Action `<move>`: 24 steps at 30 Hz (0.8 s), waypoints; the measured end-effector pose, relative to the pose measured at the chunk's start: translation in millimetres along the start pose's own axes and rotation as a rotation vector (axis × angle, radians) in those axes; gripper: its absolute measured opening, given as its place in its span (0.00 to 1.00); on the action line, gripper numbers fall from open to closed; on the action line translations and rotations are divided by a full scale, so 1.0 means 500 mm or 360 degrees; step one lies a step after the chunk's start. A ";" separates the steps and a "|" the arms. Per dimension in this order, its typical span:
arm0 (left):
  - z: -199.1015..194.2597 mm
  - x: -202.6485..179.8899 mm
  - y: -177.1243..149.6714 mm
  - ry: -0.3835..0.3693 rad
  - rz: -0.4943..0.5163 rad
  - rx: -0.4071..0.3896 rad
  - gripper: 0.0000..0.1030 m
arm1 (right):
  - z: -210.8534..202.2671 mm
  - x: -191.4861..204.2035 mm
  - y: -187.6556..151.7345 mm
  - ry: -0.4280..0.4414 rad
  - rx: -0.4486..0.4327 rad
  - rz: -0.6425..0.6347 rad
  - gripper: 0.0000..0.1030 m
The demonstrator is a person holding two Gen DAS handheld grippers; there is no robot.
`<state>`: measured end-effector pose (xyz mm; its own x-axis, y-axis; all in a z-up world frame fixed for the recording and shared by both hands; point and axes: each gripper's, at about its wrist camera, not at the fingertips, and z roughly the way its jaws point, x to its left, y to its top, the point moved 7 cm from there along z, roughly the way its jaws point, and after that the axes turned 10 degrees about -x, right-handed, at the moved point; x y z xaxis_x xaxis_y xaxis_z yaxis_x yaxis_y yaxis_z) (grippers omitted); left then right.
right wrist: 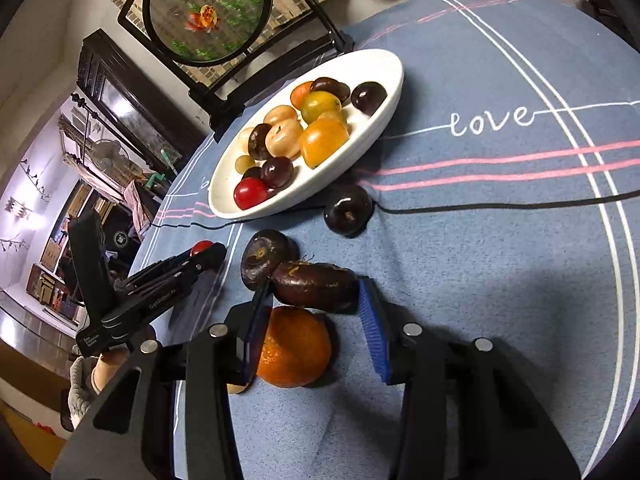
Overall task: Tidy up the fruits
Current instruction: 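Hold the tomato in the left gripper while the right gripper grasps a dark plum, then carry both fruits over the plate and open both grippers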
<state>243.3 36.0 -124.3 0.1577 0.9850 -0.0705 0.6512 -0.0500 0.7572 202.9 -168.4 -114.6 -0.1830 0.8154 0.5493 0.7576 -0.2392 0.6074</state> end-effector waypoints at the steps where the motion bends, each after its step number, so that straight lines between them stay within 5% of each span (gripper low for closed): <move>1: -0.001 0.000 -0.001 -0.0004 -0.0003 -0.0001 0.30 | -0.001 0.000 0.001 -0.0006 -0.0006 -0.0001 0.43; 13: -0.075 -0.031 0.044 -0.0039 0.0035 -0.0225 0.29 | -0.043 -0.002 0.034 -0.0001 -0.0160 -0.0014 0.43; 19: -0.091 -0.056 0.148 -0.0042 0.0083 -0.0313 0.29 | -0.075 0.061 0.130 0.0014 -0.0315 -0.0131 0.43; 24: -0.048 -0.068 0.178 -0.0048 0.0050 -0.0322 0.30 | -0.008 0.108 0.207 0.0011 -0.0301 -0.0196 0.43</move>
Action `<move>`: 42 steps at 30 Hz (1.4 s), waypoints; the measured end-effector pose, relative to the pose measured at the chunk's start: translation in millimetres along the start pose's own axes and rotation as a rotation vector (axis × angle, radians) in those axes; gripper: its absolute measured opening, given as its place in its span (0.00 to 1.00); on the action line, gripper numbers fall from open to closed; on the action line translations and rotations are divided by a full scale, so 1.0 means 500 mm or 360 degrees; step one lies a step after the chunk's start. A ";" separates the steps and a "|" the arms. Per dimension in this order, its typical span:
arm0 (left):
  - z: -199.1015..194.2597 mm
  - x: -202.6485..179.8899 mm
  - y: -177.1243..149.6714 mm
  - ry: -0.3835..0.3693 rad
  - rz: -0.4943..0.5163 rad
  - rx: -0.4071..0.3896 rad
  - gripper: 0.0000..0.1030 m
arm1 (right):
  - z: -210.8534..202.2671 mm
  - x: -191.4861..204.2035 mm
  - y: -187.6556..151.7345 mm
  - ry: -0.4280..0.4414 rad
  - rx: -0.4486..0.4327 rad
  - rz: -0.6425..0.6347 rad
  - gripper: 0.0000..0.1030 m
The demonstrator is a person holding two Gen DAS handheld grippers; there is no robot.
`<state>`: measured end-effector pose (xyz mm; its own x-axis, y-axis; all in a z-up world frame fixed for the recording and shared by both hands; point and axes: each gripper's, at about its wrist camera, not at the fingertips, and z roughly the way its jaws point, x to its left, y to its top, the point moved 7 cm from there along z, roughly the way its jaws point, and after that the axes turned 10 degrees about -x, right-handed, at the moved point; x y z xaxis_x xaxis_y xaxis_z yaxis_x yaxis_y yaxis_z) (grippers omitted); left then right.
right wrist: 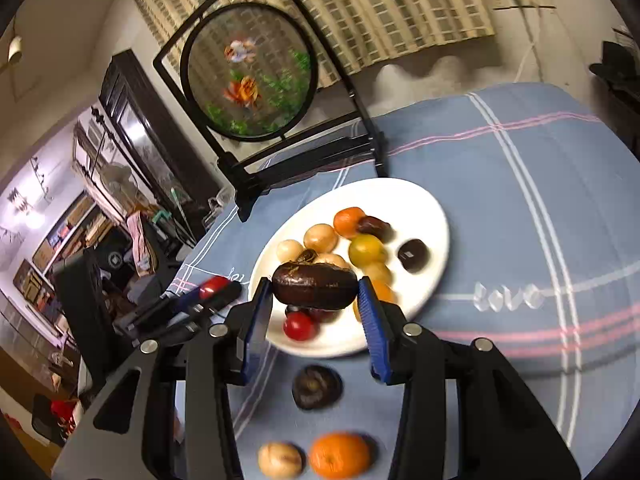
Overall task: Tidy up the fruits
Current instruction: 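Carry both fruits over the plate and open both grippers, then withdraw both grippers and close the left gripper on a large pale round fruit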
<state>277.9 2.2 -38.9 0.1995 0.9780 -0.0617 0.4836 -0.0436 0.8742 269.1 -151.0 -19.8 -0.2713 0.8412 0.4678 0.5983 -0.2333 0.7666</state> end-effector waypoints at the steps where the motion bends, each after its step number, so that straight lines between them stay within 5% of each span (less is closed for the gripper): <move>1: 0.015 0.003 -0.008 0.0007 -0.0014 0.0014 0.30 | 0.021 0.002 -0.002 -0.0001 0.0025 -0.0008 0.43; 10: 0.095 0.030 -0.044 0.0050 -0.0025 0.0139 0.31 | 0.160 -0.023 -0.042 -0.0054 0.0200 -0.0035 0.45; 11: 0.096 0.031 -0.043 0.0060 -0.0018 0.0131 0.34 | 0.160 -0.026 -0.037 -0.0068 0.0192 -0.0039 0.60; 12: 0.095 0.031 -0.041 0.0066 -0.0013 0.0122 0.44 | 0.156 -0.027 -0.033 -0.0076 0.0175 -0.0044 0.71; 13: 0.093 0.031 -0.039 0.0070 -0.0013 0.0112 0.52 | 0.150 -0.027 -0.028 -0.0080 0.0142 -0.0055 0.71; 19: 0.069 0.034 -0.032 0.0101 -0.0004 0.0040 0.69 | 0.100 -0.025 -0.011 -0.0068 0.0064 -0.0064 0.71; 25: 0.018 0.037 -0.055 0.0099 -0.0051 0.0009 0.85 | 0.005 -0.059 -0.028 -0.0095 -0.0038 0.0065 0.92; 29: -0.028 0.018 -0.100 0.0022 -0.0071 0.0060 0.85 | -0.055 -0.093 -0.074 -0.0139 -0.0065 0.0133 0.92; 42: -0.151 -0.114 -0.187 -0.0197 0.0354 -0.0005 0.94 | -0.104 -0.150 -0.101 -0.0214 -0.0064 0.0334 0.97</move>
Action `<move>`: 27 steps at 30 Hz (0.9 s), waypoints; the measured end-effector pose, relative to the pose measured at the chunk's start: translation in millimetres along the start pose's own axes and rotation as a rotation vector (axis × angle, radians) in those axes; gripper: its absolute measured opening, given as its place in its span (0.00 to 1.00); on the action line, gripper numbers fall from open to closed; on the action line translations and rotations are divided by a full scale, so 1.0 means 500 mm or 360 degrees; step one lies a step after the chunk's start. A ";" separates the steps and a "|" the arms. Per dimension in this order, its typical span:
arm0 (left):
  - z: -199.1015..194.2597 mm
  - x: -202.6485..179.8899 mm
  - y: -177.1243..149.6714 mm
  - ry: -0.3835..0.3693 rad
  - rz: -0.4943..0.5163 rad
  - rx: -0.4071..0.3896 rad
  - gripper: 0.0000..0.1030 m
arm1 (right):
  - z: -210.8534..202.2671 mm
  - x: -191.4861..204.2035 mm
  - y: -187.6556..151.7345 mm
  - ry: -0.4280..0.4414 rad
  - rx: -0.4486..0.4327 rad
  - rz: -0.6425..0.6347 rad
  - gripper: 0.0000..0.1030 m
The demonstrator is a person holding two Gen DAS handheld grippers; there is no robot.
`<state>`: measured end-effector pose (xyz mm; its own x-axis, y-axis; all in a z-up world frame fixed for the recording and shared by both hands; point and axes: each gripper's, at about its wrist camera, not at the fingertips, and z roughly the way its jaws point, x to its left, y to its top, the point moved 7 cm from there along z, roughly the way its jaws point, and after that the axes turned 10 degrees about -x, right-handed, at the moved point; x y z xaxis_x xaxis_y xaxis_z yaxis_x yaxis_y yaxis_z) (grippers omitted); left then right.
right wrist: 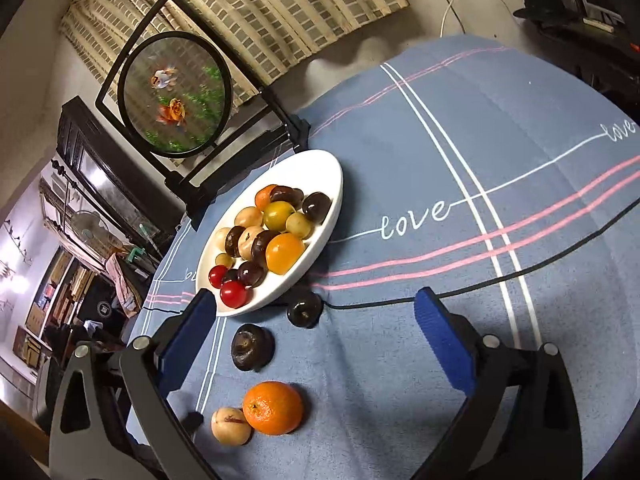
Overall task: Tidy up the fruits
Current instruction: 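Withdraw both grippers and close the left gripper on a large pale round fruit, then hold the pale fruit in the left gripper while the right gripper grasps the orange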
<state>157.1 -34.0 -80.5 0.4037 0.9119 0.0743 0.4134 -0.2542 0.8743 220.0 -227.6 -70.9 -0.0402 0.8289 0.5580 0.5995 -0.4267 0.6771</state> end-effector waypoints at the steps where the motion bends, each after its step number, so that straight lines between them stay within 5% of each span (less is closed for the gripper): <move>1: 0.005 -0.009 -0.005 -0.0033 0.0017 0.0029 0.94 | 0.001 0.000 0.000 0.0000 0.0004 0.0001 0.97; 14: 0.026 -0.033 -0.031 -0.0160 0.0048 0.0197 0.91 | 0.000 0.000 -0.005 -0.0010 0.0030 0.0007 0.97; 18: 0.034 -0.038 -0.037 -0.0177 0.0052 0.0238 0.70 | 0.000 -0.002 -0.007 -0.0019 0.0035 0.0010 0.97; 21: 0.034 -0.042 -0.039 -0.0213 0.0048 0.0249 0.64 | 0.000 -0.004 -0.007 -0.0024 0.0038 0.0012 0.97; 24: 0.036 -0.059 -0.046 -0.0314 0.0048 0.0291 0.44 | 0.002 -0.005 -0.009 -0.0026 0.0048 0.0015 0.97; 27: 0.038 -0.066 -0.050 -0.0327 0.0063 0.0313 0.41 | 0.002 -0.005 -0.009 -0.0026 0.0051 0.0016 0.97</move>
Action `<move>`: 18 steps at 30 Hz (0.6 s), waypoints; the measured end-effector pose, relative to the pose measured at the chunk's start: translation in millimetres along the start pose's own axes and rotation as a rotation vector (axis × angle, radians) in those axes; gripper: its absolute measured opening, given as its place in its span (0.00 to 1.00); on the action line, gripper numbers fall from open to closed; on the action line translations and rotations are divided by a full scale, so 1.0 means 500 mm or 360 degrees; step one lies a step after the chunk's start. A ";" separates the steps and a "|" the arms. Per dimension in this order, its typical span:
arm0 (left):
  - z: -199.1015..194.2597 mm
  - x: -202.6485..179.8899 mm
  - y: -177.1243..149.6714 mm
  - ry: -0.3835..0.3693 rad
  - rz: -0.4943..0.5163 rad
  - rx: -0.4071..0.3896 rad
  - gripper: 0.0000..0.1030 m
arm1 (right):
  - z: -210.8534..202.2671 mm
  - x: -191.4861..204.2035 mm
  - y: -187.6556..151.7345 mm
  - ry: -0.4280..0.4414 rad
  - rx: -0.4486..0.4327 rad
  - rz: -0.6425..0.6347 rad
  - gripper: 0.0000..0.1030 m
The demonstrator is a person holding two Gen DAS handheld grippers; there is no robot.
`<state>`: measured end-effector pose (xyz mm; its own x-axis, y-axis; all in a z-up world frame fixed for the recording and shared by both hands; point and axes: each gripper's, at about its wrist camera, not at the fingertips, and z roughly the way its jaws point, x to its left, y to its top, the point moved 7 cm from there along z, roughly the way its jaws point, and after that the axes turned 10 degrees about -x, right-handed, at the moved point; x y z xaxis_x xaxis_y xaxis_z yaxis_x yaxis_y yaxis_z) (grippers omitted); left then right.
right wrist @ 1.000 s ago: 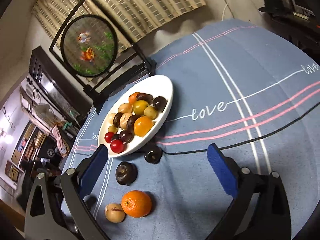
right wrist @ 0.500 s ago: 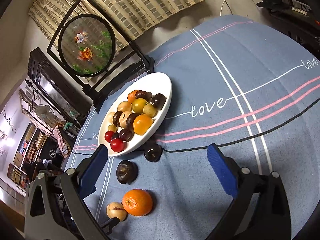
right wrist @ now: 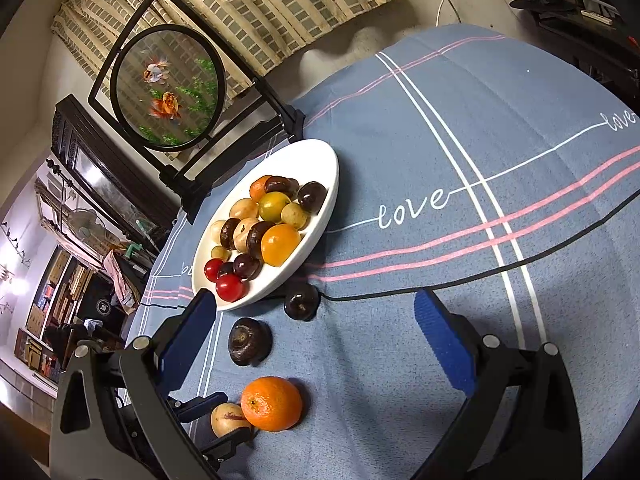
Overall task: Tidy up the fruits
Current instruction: 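Hold the pale fruit in the left gripper while the right gripper grasps the orange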
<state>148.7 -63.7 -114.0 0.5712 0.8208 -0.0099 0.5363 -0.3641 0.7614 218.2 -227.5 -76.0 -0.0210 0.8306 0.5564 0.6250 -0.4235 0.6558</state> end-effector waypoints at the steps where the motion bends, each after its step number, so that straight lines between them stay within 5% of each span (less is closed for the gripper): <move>1: 0.000 -0.001 -0.001 -0.0002 -0.0003 0.0004 0.41 | 0.000 0.000 0.000 0.0000 0.0000 0.0001 0.97; 9: -0.008 0.016 0.000 0.0044 -0.0052 -0.0020 0.41 | 0.003 0.004 -0.006 0.0010 0.0022 -0.0010 0.97; 14: -0.021 0.138 0.013 0.0397 -0.0228 -0.0104 0.41 | 0.011 0.026 -0.021 0.0028 0.0055 -0.0093 0.97; 18: -0.027 0.238 0.024 0.0553 -0.0417 -0.0155 0.41 | 0.026 0.067 -0.060 0.0030 0.0136 -0.0317 0.97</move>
<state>214.9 35.6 -97.1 0.1723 0.9850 -0.0050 0.5646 -0.0946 0.8199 209.1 -182.2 -83.7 -0.1648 0.8875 0.4304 0.6707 -0.2191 0.7086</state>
